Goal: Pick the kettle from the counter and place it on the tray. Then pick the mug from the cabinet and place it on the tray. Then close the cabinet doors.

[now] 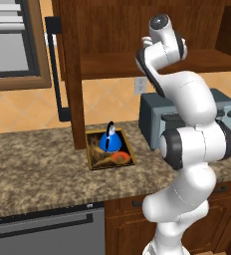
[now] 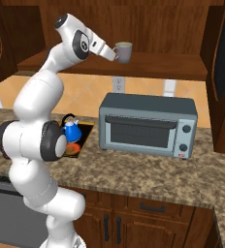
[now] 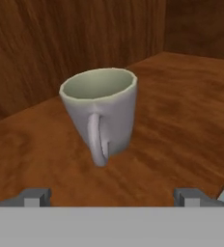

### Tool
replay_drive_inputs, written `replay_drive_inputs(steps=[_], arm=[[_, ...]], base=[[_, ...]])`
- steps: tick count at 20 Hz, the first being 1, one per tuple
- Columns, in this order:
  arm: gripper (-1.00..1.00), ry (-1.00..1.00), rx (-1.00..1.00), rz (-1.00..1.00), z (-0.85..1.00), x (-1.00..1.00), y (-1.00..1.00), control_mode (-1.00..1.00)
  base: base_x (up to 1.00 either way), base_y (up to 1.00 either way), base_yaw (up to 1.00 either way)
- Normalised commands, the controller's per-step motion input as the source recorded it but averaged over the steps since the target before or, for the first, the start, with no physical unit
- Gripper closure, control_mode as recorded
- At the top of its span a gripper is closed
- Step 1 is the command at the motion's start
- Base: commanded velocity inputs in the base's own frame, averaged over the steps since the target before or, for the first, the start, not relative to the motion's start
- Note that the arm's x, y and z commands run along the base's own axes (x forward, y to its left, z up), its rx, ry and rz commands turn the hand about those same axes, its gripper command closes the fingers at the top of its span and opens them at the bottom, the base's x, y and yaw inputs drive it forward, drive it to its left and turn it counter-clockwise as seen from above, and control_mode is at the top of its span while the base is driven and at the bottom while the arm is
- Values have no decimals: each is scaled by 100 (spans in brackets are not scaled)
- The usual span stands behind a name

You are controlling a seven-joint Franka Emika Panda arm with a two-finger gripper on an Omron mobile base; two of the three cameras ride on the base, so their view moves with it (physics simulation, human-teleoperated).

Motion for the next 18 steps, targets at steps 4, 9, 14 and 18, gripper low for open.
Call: replay_drive_inputs(steps=[4, 9, 14, 18], arm=[[-100, 1, 0, 0, 0, 31, -11, -100], [-100, 4, 0, 0, 0, 24, -4, -100], [-100, 4, 1, 0, 0, 28, -4, -100], [-100, 3, 0, 0, 0, 26, -7, -100]], base=[[0, 0, 0], [0, 0, 0], [0, 0, 0], [0, 0, 0]])
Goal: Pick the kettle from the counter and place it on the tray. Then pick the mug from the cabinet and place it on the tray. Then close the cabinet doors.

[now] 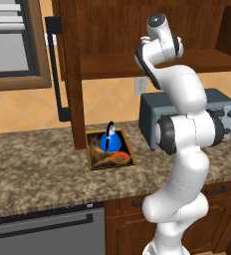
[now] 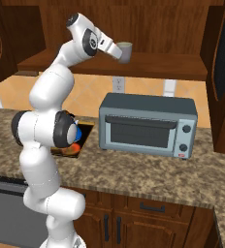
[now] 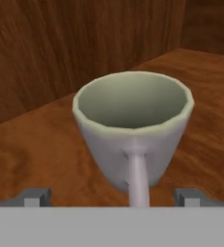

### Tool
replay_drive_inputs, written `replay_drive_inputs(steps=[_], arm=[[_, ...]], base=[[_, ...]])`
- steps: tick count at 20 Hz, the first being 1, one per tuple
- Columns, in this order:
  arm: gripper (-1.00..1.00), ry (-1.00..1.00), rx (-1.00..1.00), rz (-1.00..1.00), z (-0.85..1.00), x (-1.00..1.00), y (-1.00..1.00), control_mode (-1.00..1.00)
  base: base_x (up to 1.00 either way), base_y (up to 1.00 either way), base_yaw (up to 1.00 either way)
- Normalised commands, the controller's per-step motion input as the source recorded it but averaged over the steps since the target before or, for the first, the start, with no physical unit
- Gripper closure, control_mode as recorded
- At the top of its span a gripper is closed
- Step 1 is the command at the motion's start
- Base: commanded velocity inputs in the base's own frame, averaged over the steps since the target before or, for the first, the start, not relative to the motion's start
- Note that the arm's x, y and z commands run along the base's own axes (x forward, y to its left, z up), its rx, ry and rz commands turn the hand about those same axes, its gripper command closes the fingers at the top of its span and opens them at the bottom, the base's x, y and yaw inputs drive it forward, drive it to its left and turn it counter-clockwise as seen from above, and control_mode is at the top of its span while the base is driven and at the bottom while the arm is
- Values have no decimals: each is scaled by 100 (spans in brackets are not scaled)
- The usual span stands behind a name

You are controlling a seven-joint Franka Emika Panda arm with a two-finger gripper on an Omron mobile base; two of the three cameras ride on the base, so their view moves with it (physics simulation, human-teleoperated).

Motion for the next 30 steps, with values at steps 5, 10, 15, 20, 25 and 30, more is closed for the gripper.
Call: replay_drive_inputs(steps=[5, 10, 15, 20, 25, 30], arm=[[100, 0, 0, 0, 0, 9, -7, -100], [100, 0, 0, 0, -4, 0, -6, -100], [100, -1, 0, 0, -13, 0, 0, -100], [100, -13, 0, 0, -16, -12, 0, -100], [100, -19, 0, 0, -24, -60, 0, -100], [100, -13, 0, 3, -7, -96, -4, -100]], base=[[0, 0, 0], [0, 0, 0], [0, 0, 0], [0, 0, 0], [0, 0, 0], [0, 0, 0]])
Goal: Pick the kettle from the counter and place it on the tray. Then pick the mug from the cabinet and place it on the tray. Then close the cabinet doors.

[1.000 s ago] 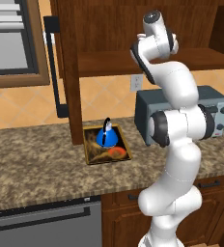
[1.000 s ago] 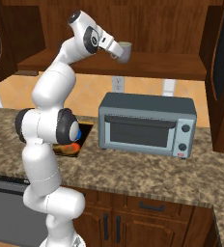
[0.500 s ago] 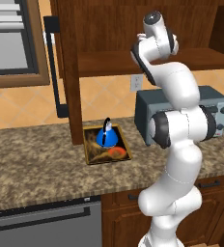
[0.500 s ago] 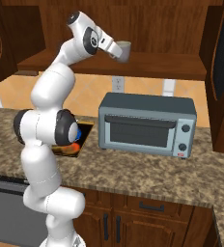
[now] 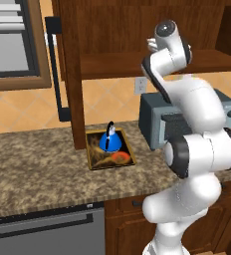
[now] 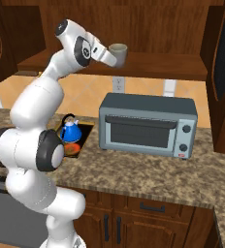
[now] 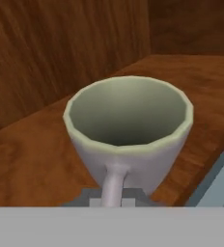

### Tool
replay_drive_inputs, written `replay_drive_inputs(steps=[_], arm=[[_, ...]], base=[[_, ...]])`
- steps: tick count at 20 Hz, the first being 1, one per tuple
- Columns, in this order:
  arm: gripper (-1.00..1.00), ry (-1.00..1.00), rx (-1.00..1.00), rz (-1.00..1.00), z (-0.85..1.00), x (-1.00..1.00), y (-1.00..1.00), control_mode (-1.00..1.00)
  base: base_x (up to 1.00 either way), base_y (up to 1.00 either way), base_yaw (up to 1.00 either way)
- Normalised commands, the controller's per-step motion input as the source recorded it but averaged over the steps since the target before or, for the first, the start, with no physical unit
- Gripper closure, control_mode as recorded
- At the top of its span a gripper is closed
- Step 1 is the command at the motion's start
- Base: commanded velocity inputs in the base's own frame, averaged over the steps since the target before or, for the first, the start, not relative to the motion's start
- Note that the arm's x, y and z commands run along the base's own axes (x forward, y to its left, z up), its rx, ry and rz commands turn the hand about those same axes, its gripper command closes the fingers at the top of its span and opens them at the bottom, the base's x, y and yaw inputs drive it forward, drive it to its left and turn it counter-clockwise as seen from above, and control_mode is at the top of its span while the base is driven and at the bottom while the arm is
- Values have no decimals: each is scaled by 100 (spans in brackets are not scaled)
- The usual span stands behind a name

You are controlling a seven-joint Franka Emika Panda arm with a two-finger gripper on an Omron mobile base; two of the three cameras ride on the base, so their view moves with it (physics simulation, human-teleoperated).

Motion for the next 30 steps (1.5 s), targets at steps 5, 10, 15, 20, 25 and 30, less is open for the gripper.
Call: replay_drive_inputs(steps=[5, 10, 15, 20, 25, 30], arm=[[100, -2, -1, 35, 1, -100, -12, -100], [100, 10, -22, 73, -4, -100, 0, -100], [100, 10, -29, 89, -4, -78, 1, -100], [100, 12, -9, 100, -33, -30, 4, -100], [100, 11, -1, 29, -17, -12, 20, -100], [100, 3, 0, 0, -6, 0, 0, -100]], base=[[0, 0, 0], [0, 0, 0], [0, 0, 0], [0, 0, 0], [0, 0, 0], [0, 0, 0]])
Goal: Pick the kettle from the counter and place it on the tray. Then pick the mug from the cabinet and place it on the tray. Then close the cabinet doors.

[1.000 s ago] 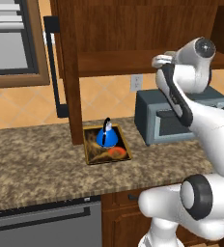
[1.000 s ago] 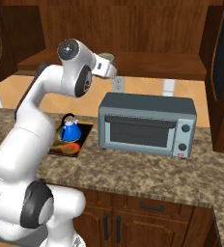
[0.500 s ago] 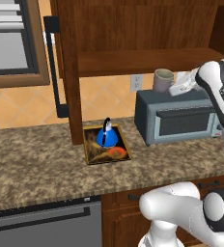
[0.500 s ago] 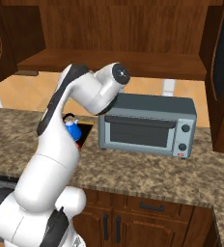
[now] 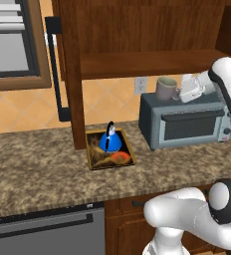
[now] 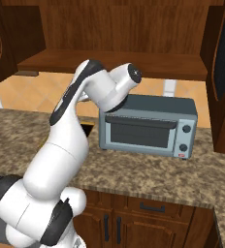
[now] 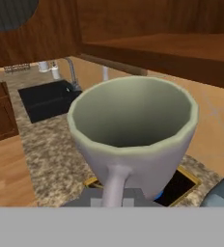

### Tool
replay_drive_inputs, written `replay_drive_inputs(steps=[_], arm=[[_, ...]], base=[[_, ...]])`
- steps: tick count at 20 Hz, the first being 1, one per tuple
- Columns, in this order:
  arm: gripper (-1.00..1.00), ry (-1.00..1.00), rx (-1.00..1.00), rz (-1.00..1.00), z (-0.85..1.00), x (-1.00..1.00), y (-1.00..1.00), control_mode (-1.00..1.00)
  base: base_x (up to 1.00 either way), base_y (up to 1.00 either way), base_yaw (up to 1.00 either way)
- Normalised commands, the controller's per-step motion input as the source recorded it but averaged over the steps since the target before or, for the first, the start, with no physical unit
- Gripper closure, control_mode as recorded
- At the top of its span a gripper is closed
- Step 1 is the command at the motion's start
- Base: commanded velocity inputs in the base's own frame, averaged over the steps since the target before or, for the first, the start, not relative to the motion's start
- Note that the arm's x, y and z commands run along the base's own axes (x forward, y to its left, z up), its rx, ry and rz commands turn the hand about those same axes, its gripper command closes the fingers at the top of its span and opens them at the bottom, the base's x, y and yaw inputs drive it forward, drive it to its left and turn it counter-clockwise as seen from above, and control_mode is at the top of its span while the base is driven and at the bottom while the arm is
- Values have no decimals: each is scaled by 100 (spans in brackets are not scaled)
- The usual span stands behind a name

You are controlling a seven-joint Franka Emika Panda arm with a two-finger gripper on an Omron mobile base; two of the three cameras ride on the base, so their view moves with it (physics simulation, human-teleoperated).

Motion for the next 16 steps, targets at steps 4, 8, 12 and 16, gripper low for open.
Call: replay_drive_inputs(steps=[4, 8, 12, 16], arm=[[100, 14, 0, 3, -84, -6, 42, -100], [100, 12, 0, 3, -100, -9, 68, -100], [100, 13, 0, 0, -100, 1, 73, -100], [100, 12, 0, 0, -92, 18, 62, -100]], base=[[0, 0, 0], [0, 0, 0], [0, 0, 0], [0, 0, 0]])
